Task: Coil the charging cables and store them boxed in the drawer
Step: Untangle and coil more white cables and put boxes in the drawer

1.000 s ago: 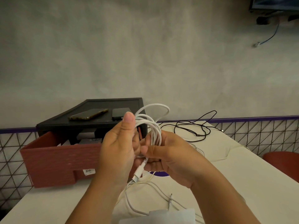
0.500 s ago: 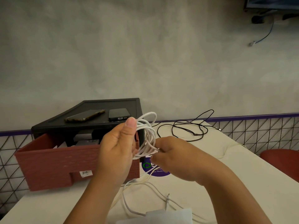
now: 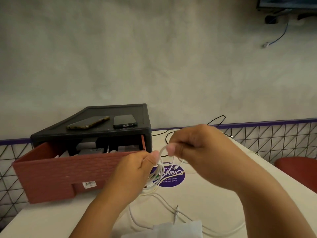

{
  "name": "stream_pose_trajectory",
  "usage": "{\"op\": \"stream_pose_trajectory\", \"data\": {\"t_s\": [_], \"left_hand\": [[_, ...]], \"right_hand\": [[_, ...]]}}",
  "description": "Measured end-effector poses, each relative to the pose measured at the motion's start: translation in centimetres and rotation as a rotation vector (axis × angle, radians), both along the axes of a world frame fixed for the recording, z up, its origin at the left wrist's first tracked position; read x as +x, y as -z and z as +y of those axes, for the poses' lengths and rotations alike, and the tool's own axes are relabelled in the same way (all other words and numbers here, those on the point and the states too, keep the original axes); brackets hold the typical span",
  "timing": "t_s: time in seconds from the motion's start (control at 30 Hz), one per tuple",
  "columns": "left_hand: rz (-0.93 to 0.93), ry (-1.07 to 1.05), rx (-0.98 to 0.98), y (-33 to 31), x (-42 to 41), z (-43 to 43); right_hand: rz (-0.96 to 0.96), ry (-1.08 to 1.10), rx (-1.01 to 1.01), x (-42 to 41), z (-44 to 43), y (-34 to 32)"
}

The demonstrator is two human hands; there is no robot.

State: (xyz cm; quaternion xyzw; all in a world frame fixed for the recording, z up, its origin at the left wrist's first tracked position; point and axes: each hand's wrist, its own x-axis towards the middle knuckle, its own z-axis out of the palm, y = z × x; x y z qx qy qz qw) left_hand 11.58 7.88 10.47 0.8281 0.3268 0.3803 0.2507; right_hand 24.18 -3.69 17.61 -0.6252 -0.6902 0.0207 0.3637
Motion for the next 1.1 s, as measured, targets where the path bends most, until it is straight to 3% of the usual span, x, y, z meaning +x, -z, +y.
{"op": "stream_pose_trajectory", "data": {"t_s": [0.17, 0.33, 0.5, 0.63, 0.77, 0.87, 1.0, 1.1], "left_hand": [[0.021, 0.097, -0.089, -1.1, -0.4, -1.2], [-0.057, 0.357, -0.290, -1.1, -0.5, -1.8], [-0.070, 0.529, -0.350, -1.6, -0.1, -2.6], [-0.200, 0.652, -0.351, -2.0, -0.4, -3.0], [-0.430, 0.666, -0.383, -2.2, -0.9, -2.6], [-0.560, 0.627, -0.384, -2.2, -0.9, -2.3], [-0.643, 0.625, -0.383, -2.4, -1.1, -2.2], [-0.661, 0.605, -0.393, -2.5, -1.3, -2.0]], "right_hand": [[0.149, 0.037, 0.249, 1.1, 0.1, 0.1], [0.281, 0.098, 0.445, 1.8, 1.2, 0.5], [0.470, 0.121, 0.459, 2.7, 3.1, 1.7], [0.527, 0.064, 0.347, 2.3, 3.9, 2.4], [0.479, 0.061, 0.245, 2.0, 4.6, 2.9], [0.322, 0.046, 0.107, 1.6, 4.5, 2.9], [0.023, 0.071, -0.017, 0.8, 4.2, 2.6], [-0.027, 0.139, 0.031, 0.7, 4.2, 2.6]]}}
